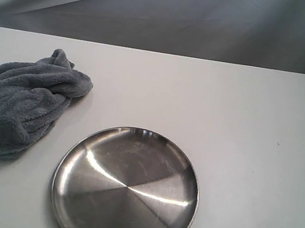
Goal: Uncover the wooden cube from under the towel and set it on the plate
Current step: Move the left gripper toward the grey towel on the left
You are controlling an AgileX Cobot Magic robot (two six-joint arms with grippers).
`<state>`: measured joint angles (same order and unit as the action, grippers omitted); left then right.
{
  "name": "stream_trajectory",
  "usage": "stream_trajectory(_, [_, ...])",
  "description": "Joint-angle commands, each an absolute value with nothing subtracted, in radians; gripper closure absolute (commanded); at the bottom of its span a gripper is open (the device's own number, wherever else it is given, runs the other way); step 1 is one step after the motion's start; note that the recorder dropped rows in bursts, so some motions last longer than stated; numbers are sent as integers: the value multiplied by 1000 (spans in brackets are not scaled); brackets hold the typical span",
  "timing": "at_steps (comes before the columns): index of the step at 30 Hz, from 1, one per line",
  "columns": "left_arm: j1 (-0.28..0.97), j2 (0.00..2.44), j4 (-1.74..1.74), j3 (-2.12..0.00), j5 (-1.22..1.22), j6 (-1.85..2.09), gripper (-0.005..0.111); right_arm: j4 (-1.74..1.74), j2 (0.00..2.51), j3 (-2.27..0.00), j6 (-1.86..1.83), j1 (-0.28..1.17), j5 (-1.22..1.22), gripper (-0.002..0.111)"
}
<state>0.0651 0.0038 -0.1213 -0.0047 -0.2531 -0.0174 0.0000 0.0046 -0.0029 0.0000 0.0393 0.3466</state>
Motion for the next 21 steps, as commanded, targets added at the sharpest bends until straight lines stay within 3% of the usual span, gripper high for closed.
stream_trajectory(1, [69,0,71,0,19,-26,107,0,0,0,0,32,344,108])
stream_trajectory(14, [69,0,71,-31,788,-231,107,0,0,0,0,32,344,108])
stream_trajectory(18, [69,62,179,-245,790,-143,107,0,0,0,0,32,344,108])
stream_trajectory(21, [69,279,196,-494,734,81,107,0,0,0,0,32,344,108])
